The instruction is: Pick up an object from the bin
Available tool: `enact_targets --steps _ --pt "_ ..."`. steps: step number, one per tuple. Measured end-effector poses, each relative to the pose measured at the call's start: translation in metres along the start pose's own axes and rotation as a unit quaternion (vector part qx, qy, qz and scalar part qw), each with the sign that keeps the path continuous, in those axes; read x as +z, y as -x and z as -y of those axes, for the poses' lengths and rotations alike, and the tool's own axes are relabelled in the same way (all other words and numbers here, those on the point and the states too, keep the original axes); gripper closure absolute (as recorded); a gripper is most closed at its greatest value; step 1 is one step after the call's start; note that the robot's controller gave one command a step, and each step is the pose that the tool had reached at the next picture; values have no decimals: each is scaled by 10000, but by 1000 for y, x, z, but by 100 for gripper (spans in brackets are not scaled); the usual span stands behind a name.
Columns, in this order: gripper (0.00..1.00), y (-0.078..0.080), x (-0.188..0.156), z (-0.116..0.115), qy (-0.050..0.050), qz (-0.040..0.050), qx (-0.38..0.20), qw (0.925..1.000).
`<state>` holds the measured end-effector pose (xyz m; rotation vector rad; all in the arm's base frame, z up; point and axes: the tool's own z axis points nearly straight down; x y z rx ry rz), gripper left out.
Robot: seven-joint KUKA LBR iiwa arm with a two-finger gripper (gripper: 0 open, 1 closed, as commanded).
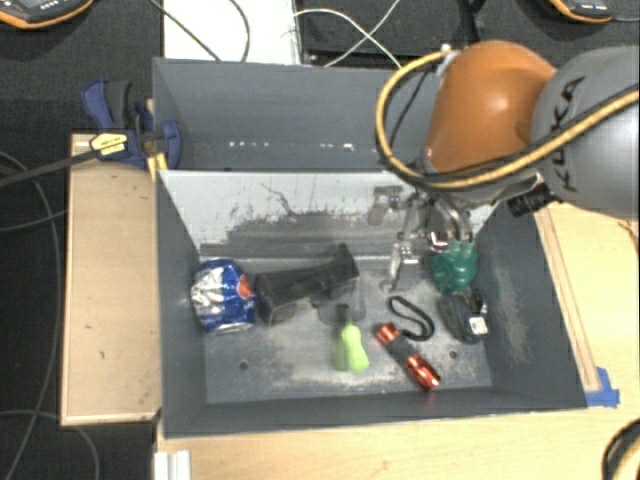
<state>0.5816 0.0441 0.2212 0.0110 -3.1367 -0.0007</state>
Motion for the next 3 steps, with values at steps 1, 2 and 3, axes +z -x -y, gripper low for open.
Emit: enact_targets --steps 1,2,3 --pt "0 1 -5 0 4 42 11 10000" --pt "0 6 102 -45 -1 30 -1909 9816" --pt "0 5 59 -88 5 72 -1873 9823"
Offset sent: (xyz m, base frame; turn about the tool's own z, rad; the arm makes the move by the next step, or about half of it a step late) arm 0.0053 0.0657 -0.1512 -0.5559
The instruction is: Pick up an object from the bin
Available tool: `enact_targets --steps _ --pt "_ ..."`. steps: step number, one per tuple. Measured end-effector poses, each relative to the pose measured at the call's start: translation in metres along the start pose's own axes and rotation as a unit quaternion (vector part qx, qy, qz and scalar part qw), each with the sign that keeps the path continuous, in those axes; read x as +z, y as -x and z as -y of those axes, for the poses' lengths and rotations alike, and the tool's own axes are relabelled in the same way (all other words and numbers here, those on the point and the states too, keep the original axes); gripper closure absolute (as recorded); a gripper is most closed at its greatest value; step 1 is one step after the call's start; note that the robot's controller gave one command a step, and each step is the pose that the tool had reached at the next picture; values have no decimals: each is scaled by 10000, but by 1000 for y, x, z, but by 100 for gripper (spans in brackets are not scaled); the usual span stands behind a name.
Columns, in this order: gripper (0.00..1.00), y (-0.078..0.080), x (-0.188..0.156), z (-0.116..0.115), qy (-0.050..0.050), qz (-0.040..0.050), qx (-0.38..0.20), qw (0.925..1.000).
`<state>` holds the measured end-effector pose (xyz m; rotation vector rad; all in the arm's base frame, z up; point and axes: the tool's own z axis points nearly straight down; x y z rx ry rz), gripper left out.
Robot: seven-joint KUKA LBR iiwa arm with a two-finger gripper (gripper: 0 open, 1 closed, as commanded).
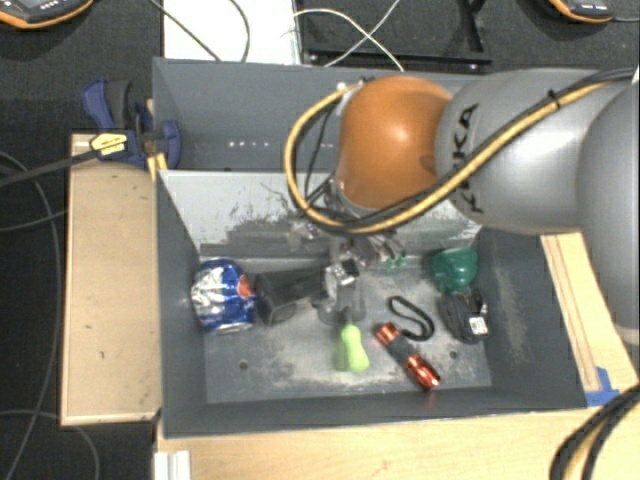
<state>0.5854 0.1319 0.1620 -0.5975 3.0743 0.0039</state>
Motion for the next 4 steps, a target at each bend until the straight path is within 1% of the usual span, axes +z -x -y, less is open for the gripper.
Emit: enact_targets --steps 1,2,3,4 --pt "0 -8 59 24 0 -39 785 9969" --pt "0 -5 91 5 4 -1 -584 9983" --pt "100 -14 92 20 7 -57 1434 9896" --pt "100 -14 92 20 6 -57 1432 9897"
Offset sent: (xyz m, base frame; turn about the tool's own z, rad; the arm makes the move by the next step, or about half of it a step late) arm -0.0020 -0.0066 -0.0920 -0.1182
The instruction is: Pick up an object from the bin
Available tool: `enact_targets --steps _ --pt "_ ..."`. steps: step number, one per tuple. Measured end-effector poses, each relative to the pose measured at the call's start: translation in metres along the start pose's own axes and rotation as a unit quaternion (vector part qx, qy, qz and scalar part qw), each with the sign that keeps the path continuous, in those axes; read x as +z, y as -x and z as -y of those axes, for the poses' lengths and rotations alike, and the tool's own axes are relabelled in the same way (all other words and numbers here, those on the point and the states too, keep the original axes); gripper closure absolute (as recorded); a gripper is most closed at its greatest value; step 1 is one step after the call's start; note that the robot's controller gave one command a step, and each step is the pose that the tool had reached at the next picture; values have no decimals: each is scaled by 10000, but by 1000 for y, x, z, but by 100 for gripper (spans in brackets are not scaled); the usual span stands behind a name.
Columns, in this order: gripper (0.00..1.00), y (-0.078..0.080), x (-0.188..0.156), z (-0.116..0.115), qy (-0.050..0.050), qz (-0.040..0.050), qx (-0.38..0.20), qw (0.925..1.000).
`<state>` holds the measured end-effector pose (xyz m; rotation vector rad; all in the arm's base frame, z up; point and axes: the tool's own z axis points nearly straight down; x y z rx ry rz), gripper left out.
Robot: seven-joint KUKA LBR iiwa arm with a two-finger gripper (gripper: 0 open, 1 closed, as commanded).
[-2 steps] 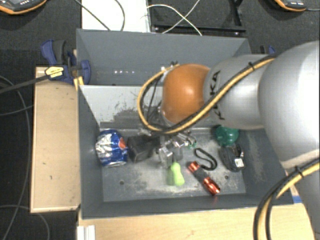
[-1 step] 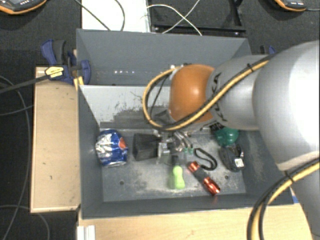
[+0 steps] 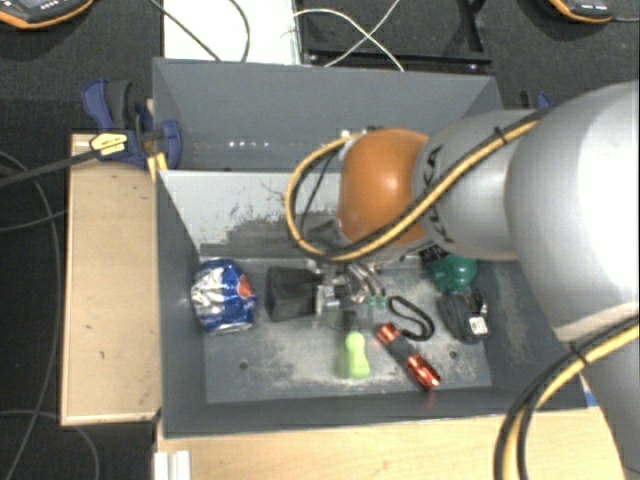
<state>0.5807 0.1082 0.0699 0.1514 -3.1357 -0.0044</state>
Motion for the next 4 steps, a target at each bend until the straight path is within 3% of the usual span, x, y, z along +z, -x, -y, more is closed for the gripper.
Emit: enact_targets --steps 2,4 --pt "100 -3 -8 0 -4 -34 0 10000" --pt "100 -4 -48 1 -8 -62 0 10000"
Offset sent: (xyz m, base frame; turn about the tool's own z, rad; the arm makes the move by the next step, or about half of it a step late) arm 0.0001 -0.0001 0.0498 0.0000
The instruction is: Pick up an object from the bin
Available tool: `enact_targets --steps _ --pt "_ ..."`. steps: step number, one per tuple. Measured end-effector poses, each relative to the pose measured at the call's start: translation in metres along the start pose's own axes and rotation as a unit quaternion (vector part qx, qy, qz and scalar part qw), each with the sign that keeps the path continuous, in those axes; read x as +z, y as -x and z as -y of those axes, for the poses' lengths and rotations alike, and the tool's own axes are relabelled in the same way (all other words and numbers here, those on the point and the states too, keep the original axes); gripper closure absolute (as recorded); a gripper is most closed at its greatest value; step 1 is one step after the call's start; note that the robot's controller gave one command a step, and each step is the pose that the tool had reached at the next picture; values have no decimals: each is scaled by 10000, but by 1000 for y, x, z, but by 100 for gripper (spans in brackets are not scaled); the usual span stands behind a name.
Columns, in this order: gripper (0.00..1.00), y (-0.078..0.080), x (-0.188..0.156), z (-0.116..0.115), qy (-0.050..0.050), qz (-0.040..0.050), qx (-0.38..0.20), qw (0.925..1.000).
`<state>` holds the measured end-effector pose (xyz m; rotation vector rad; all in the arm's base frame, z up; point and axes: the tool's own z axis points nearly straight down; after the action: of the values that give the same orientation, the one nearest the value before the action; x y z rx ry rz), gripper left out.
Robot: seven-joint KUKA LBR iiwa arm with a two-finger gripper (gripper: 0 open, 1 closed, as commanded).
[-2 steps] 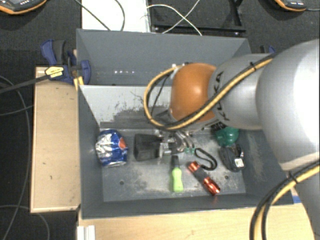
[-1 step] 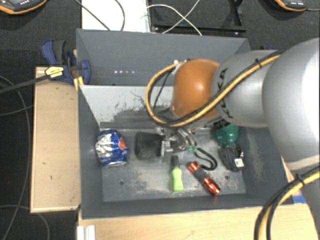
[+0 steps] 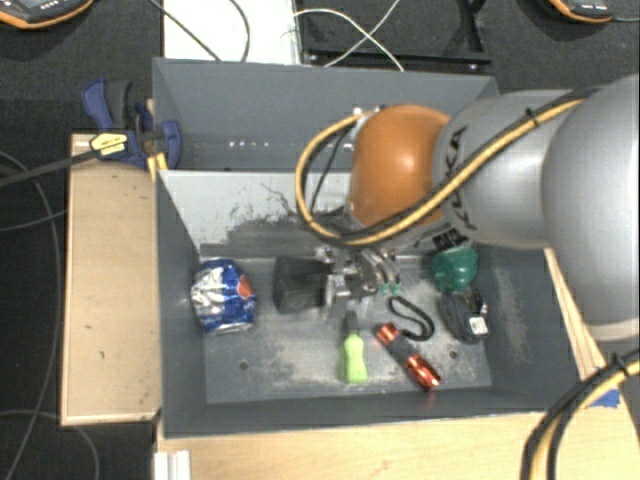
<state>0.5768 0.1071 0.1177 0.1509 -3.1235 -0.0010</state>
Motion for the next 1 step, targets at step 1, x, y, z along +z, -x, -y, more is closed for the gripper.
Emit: enact_targets --steps 1 --pt "100 1 -21 0 2 28 0 10000"
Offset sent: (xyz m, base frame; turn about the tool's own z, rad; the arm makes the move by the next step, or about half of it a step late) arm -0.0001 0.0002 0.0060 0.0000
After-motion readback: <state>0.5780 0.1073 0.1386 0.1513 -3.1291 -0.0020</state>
